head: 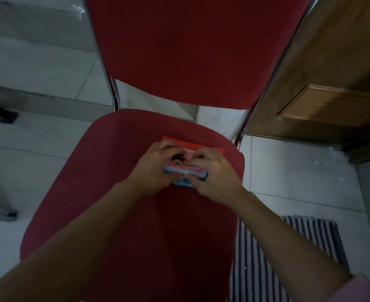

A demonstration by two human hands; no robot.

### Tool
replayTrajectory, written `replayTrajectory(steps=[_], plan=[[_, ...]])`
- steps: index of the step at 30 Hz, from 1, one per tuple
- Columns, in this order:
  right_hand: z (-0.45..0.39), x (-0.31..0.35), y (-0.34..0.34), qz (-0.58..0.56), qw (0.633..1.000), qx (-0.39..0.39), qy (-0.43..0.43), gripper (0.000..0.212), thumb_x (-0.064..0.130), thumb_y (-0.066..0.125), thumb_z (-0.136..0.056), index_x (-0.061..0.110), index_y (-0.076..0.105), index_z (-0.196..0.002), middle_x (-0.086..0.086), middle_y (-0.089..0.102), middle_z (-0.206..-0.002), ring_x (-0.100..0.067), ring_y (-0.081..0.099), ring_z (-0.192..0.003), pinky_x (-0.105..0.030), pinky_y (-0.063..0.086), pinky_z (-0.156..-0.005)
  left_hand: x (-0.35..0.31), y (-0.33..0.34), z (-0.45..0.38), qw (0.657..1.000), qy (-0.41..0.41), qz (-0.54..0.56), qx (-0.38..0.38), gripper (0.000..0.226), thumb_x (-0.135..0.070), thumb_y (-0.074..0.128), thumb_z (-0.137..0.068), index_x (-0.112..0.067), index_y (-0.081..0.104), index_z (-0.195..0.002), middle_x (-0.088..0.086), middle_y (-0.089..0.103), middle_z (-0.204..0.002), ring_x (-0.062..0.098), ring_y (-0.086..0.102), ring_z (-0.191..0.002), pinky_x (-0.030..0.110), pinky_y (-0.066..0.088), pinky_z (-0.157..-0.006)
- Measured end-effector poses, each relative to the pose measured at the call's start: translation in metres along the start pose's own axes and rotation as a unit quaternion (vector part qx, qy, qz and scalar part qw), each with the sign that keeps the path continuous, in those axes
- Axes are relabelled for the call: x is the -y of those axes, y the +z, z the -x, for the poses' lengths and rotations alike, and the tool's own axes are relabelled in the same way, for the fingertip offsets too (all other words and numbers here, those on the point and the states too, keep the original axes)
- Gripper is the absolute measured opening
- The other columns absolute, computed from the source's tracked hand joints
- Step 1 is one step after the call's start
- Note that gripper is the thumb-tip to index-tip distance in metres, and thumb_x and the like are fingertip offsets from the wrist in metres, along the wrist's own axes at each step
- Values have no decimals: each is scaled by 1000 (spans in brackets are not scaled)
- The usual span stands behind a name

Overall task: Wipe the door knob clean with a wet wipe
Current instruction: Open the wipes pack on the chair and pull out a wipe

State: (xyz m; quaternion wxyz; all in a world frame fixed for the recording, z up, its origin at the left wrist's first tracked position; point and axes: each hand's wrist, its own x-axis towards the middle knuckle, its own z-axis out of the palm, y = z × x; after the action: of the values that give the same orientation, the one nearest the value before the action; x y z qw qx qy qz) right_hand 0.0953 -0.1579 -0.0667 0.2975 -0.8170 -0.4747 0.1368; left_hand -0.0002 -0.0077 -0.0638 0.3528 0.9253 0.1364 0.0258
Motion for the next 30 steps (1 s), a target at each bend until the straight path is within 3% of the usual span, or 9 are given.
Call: replayTrajectory(steps=[4,8,13,15,17,19,23,26,30], plan=[[4,-1,3,11,1000,-17,-5,23,24,63,-76,13,71,-94,-6,64,-97,-22,56,-94,-29,43,-81,-4,4,-1,1000,-15,4,-14,58,-20,78,-67,-13,55,-120,4,51,-122,17,44,-109,24,33,-89],[1,3,-4,-19,998,-58,-13,19,20,60,-82,9,70,-95,-7,69,-93,-20,61,-85,-25,47,-74,-8,3,-2,999,-37,31,-24,81,-14,81,-61,-11,42,-131,8,41,-131,17,42,-115,31,40,-95],[-12,8,-16,-99,980,-158,66,12,21,65,-82,9,61,-83,-4,68,-77,-18,63,-70,-33,52,-63,-13,7,3,993,-62,41,-91,81,-8,85,-52,3,36,-115,6,27,-113,19,41,-103,27,43,-78],[-14,6,-13,-108,969,-200,93,20,21,69,-79,7,55,-75,-6,62,-72,-16,58,-64,-27,48,-59,-11,8,4,994,-66,33,-85,79,-8,85,-52,3,37,-113,5,26,-112,17,43,-101,19,41,-69],[-13,5,-8,-91,960,-245,97,26,20,73,-76,5,54,-65,-5,52,-70,-7,47,-59,-10,39,-58,-7,8,4,994,-63,35,-82,82,-9,86,-52,4,35,-116,9,30,-115,19,45,-104,12,39,-68],[-14,6,-5,-81,954,-269,109,25,21,73,-76,6,59,-63,-3,51,-67,-4,42,-56,-5,34,-58,-8,8,4,994,-67,37,-79,83,-9,85,-53,4,34,-116,16,32,-119,24,47,-106,22,46,-71],[-14,5,-7,-76,967,-229,88,13,10,68,-79,5,71,-90,-9,69,-76,-11,56,-65,-5,39,-64,-12,4,3,996,-67,25,-51,79,-14,83,-58,-6,38,-122,13,31,-129,14,39,-104,31,45,-76],[-14,-1,-4,-41,983,-164,67,15,-4,64,-77,2,72,-88,-14,70,-84,-17,60,-74,-12,44,-68,-11,2,0,997,-72,30,-22,87,-15,81,-60,-15,34,-133,8,29,-136,13,38,-110,26,39,-84],[-12,-7,-1,-21,991,-96,94,19,-5,60,-81,2,72,-95,-18,66,-96,-28,60,-88,-19,40,-75,-11,3,-4,995,-89,27,-18,89,-14,81,-59,-13,34,-134,7,29,-139,20,40,-119,21,34,-91]])
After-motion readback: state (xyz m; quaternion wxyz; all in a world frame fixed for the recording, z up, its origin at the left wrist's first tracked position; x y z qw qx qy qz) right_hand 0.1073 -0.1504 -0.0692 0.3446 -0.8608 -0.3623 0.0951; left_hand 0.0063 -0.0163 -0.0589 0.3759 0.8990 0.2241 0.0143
